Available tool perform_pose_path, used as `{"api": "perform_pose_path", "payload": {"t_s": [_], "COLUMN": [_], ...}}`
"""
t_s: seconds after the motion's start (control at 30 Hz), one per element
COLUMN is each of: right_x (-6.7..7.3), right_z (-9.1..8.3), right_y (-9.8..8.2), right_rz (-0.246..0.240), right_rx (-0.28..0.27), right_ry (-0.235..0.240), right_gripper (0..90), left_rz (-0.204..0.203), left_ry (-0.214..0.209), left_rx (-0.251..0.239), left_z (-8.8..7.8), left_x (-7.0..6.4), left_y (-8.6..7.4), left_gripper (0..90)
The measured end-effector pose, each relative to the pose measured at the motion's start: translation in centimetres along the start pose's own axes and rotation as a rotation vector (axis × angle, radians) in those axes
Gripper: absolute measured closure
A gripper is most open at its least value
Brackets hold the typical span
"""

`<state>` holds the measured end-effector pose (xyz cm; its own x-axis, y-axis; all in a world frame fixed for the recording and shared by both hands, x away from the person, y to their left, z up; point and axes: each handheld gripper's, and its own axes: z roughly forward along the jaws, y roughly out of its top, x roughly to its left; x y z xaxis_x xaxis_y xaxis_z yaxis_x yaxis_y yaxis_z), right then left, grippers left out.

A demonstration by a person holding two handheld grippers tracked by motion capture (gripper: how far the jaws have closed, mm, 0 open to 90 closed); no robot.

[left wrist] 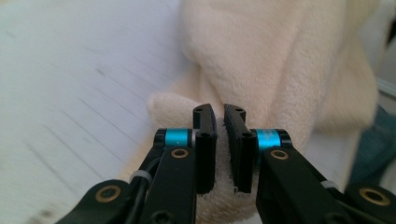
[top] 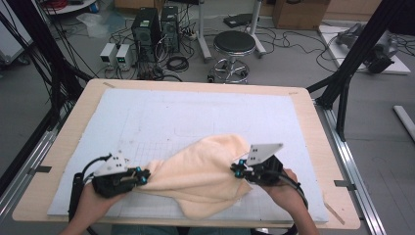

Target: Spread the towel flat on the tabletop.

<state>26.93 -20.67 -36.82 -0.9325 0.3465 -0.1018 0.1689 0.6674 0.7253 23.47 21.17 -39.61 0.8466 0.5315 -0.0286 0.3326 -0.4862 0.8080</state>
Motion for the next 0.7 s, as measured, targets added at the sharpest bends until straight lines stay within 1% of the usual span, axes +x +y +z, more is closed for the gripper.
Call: {"api": "perform_pose_path", "payload": {"t_s": [0.03, 0.07, 0.1, 0.13, 0.17, 0.2, 0.23, 0.27, 0.3, 0.33, 0.37, 0.43, 0.47, 0.5, 0.53, 0.57, 0.6, 0.63, 0.67, 0.7], "right_x": [0.3, 0.7, 0.9, 0.9, 0.9, 0.8, 0.7, 0.7, 0.1, 0.1, -0.6, -1.3, -1.7, -2.1, -2.5, -2.9, -3.3, -3.3, -3.7, -4.7], "right_z": [0.3, 0.9, 1.3, 1.3, 1.5, 1.4, 1.2, 1.2, 0.6, 0.6, 0.0, -0.1, 0.0, 0.4, 0.8, 1.3, 1.8, 1.8, 2.2, 3.2], "right_y": [-0.5, -1.1, -1.4, -1.4, -1.6, -1.5, -1.3, -1.3, -0.6, -0.6, 0.3, 1.1, 1.5, 1.8, 2.1, 2.2, 2.3, 2.3, 2.4, 2.3], "right_rz": [0.002, 0.016, 0.013, 0.013, 0.017, 0.016, 0.018, 0.018, 0.018, 0.018, 0.02, 0.024, 0.024, 0.034, 0.046, 0.044, 0.045, 0.045, 0.052, 0.082], "right_rx": [0.013, 0.033, 0.048, 0.048, 0.064, 0.06, 0.051, 0.051, 0.025, 0.025, 0.005, -0.012, -0.018, -0.022, -0.021, -0.015, -0.009, -0.009, -0.007, 0.009], "right_ry": [0.01, 0.026, 0.032, 0.032, 0.053, 0.054, 0.056, 0.056, 0.056, 0.056, 0.03, 0.011, -0.003, -0.015, -0.015, -0.023, -0.028, -0.028, -0.03, -0.027], "right_gripper": [84.8, 84.5, 84.1, 84.1, 82.1, 81.3, 79.6, 79.6, 74.5, 74.5, 69.8, 67.5, 63.4, 61.0, 60.3, 59.0, 57.1, 57.1, 56.1, 53.8], "left_rz": [-0.002, -0.007, -0.003, -0.003, 0.013, 0.03, 0.033, 0.033, 0.035, 0.035, 0.032, 0.016, 0.016, 0.0, 0.003, 0.017, 0.013, 0.013, 0.017, 0.005], "left_ry": [-0.031, -0.043, -0.052, -0.052, -0.046, -0.036, -0.028, -0.028, -0.006, -0.006, 0.007, 0.009, 0.02, 0.014, 0.022, 0.023, 0.019, 0.019, 0.009, -0.035], "left_rx": [0.007, 0.005, 0.0, 0.0, -0.011, -0.034, -0.053, -0.053, -0.081, -0.081, -0.091, -0.088, -0.084, -0.061, -0.031, 0.004, 0.03, 0.03, 0.053, 0.099], "left_z": [0.2, 0.2, 0.2, 0.2, 0.0, -0.5, -0.8, -0.8, -1.3, -1.3, -1.4, -0.8, -0.3, 1.3, 2.3, 3.3, 4.3, 4.3, 5.1, 6.6], "left_x": [-0.4, -0.5, -0.6, -0.6, -0.6, -0.2, 0.0, 0.0, 0.8, 0.8, 1.5, 2.5, 3.0, 4.0, 4.3, 4.5, 4.6, 4.6, 4.8, 4.9], "left_y": [-0.3, -0.2, 0.0, 0.0, 0.4, 1.2, 1.7, 1.7, 2.8, 2.8, 3.4, 4.2, 4.4, 4.6, 4.6, 4.5, 4.3, 4.3, 4.1, 3.8], "left_gripper": [82.0, 80.7, 77.9, 74.1, 69.1, 67.6, 65.4, 62.9, 62.0, 61.8, 60.5, 59.5, 59.1, 58.2, 56.7, 55.5, 53.7, 52.4, 52.4, 52.2]}}
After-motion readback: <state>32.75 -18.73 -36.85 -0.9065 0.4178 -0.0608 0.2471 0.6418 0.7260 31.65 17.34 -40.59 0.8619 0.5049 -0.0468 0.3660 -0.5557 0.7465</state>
